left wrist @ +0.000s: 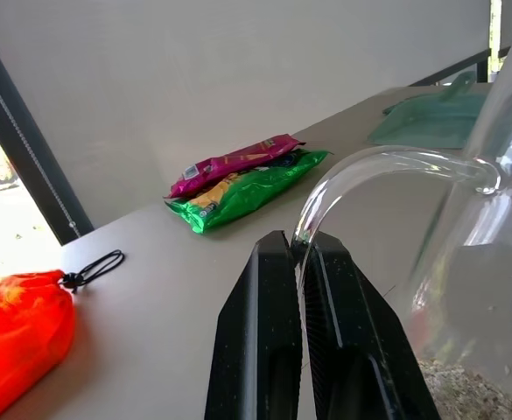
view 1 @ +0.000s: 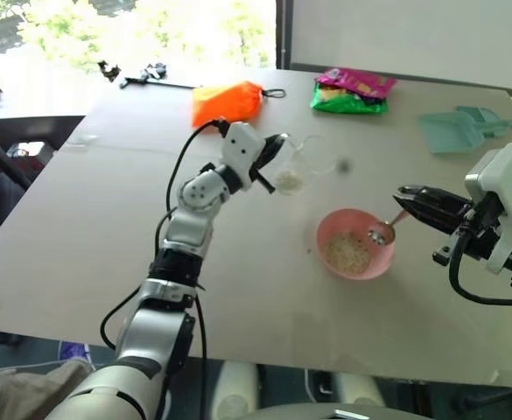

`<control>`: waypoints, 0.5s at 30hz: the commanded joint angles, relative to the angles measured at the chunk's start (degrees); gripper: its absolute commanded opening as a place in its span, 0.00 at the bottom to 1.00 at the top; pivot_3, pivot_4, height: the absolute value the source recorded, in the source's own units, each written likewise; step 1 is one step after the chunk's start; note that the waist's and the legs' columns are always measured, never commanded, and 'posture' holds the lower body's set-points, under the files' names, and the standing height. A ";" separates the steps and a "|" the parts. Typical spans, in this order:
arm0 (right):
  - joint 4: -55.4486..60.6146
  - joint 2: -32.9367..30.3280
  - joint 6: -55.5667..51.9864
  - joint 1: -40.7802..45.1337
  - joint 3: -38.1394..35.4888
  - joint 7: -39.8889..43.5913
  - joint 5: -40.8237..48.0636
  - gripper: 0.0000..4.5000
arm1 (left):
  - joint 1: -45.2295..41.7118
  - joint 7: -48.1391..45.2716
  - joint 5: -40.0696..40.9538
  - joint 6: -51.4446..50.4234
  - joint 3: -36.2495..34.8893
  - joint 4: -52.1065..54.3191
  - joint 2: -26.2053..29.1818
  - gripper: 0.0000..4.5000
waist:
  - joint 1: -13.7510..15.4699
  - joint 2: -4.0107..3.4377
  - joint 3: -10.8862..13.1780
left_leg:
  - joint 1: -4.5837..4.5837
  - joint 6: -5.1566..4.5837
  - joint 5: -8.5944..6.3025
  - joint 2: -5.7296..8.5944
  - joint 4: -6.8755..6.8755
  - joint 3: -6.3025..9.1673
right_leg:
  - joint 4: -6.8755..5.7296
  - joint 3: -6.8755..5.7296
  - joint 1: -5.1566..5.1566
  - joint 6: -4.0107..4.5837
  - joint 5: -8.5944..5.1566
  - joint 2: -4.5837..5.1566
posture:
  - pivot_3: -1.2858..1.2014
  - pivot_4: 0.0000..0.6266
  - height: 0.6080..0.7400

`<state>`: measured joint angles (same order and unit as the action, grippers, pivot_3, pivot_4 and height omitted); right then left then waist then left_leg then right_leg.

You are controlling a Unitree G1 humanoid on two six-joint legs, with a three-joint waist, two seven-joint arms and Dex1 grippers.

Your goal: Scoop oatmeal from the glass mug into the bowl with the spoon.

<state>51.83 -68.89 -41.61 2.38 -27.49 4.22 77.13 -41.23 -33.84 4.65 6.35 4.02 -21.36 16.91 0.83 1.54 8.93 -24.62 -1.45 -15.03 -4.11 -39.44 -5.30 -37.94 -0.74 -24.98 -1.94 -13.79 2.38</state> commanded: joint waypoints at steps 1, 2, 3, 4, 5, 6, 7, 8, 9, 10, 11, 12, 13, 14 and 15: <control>-5.88 4.90 4.92 4.55 -1.01 -3.92 10.27 0.00 | 0.38 0.89 0.50 -0.49 -0.94 5.22 0.12 0.01 | 0.01 0.00 0.00 | 0.01 0.00 0.00 0.00 -0.02 -0.01 | 0.00 -0.01 0.02 0.00 0.00 0.00 | 0.52 0.24 1.00; -9.03 7.13 6.55 7.81 0.29 -6.70 14.69 0.00 | 1.05 1.00 0.76 -0.98 -1.07 6.21 0.12 0.01 | -0.01 0.00 0.00 | 0.03 0.00 0.00 0.00 -0.02 -0.01 | -0.01 0.00 0.03 0.00 0.00 0.00 | 0.52 0.24 1.00; -11.09 8.51 7.54 10.09 1.25 -8.47 17.37 0.00 | 1.48 1.09 0.91 -1.34 -1.14 6.86 0.08 0.01 | -0.01 -0.01 0.00 | 0.06 0.00 0.00 0.01 -0.03 -0.02 | -0.02 0.02 0.05 0.00 0.00 0.00 | 0.52 0.24 1.00; -12.30 9.18 8.01 11.50 1.84 -9.43 18.85 0.00 | 1.69 1.19 0.94 -1.62 -1.13 7.24 0.00 0.01 | -0.21 0.06 -0.01 | 0.07 0.00 0.00 0.01 -0.05 -0.06 | -0.03 0.01 0.07 0.00 0.01 0.00 | 0.52 0.24 1.00; -13.72 10.32 8.77 14.09 3.25 -10.33 20.06 0.00 | 2.16 1.24 0.95 -1.89 -1.17 7.82 0.07 0.01 | -0.13 0.02 -0.02 | 0.21 0.00 0.00 -0.04 -0.08 -0.15 | -0.03 0.04 0.19 0.01 0.01 -0.04 | 0.52 0.24 1.00; -15.52 11.92 9.03 17.52 5.06 -11.70 21.46 0.00 | 2.72 1.34 0.92 -2.40 -1.27 8.69 0.08 0.01 | -0.27 0.02 -0.02 | 0.22 -0.01 0.00 -0.02 -0.08 -0.15 | -0.04 0.08 0.19 0.01 0.01 -0.04 | 0.52 0.24 1.00; -17.22 13.52 9.18 20.86 6.72 -12.74 22.36 0.00 | 3.24 1.46 0.93 -2.98 -1.35 9.65 0.07 0.01 | -0.30 0.02 -0.02 | 0.31 -0.01 0.00 -0.04 -0.07 -0.20 | -0.06 0.11 0.24 0.01 0.01 -0.05 | 0.52 0.24 1.00; -19.12 15.44 9.37 24.40 8.50 -13.73 22.93 0.00 | 3.83 1.68 1.07 -3.71 -1.50 10.81 -0.02 0.01 | -0.20 0.01 -0.02 | 0.38 -0.01 -0.01 -0.05 -0.04 -0.24 | -0.07 0.12 0.28 0.01 0.01 -0.07 | 0.52 0.24 1.00; -20.63 16.73 9.25 26.76 9.62 -14.51 23.20 0.00 | 4.20 1.90 1.15 -4.34 -1.56 11.70 -0.20 0.01 | -0.15 0.02 -0.02 | 0.41 -0.01 -0.01 -0.05 0.00 -0.26 | -0.08 0.15 0.28 0.01 0.01 -0.08 | 0.52 0.24 1.00; -21.87 17.56 8.95 28.41 10.48 -14.93 23.17 0.00 | 4.53 2.12 1.20 -4.88 -1.60 12.50 -0.33 0.01 | -0.14 0.01 -0.02 | 0.42 -0.02 -0.01 -0.08 0.00 -0.30 | -0.08 0.15 0.29 0.02 0.01 -0.10 | 0.52 0.24 1.00; -22.77 18.19 8.33 29.69 11.19 -14.72 22.75 0.00 | 4.85 2.49 1.36 -5.55 -1.81 13.24 -0.55 0.01 | -0.13 -0.01 -0.02 | 0.42 -0.01 -0.01 -0.09 0.00 -0.32 | -0.08 0.16 0.29 0.02 0.01 -0.11 | 0.52 0.24 1.00; -23.43 18.81 7.61 30.83 11.92 -14.27 22.13 0.00 | 5.17 2.93 1.54 -6.37 -2.08 14.04 -0.72 0.01 | -0.04 0.00 -0.02 | 0.43 -0.01 -0.01 -0.09 0.00 -0.34 | -0.09 0.19 0.29 0.02 0.01 -0.10 | 0.52 0.24 1.00; -24.11 19.53 6.97 31.93 12.83 -13.99 21.73 0.00 | 5.51 3.41 1.59 -7.13 -2.39 14.87 -0.85 0.01 | 0.06 0.00 -0.02 | 0.40 -0.02 -0.01 -0.08 0.00 -0.37 | -0.07 0.18 0.29 0.02 0.01 -0.10 | 0.52 0.24 1.00; -24.62 20.13 6.38 32.78 13.74 -13.72 21.09 0.00 | 5.79 3.87 1.70 -7.80 -2.65 15.67 -1.01 0.01 | 0.09 0.00 -0.02 | 0.36 -0.01 -0.01 -0.08 0.00 -0.35 | -0.05 0.17 0.29 0.02 0.01 -0.09 | 0.52 0.24 1.00; -24.97 20.67 5.77 33.42 14.69 -13.40 20.20 0.00 | 6.02 4.32 1.80 -8.33 -2.86 16.45 -1.15 0.01 | 0.02 0.00 -0.02 | 0.35 -0.01 -0.01 -0.08 0.00 -0.35 | -0.04 0.18 0.29 0.02 0.01 -0.09 | 0.52 0.24 1.00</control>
<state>26.73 -48.46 -35.38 34.13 -12.93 -9.94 98.05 -35.02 -30.70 5.18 -1.57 2.26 -9.19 16.17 0.85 1.54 8.91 -24.30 -1.47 -15.04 -4.19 -39.44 -5.65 -37.97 -0.52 -24.70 -1.93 -13.78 2.29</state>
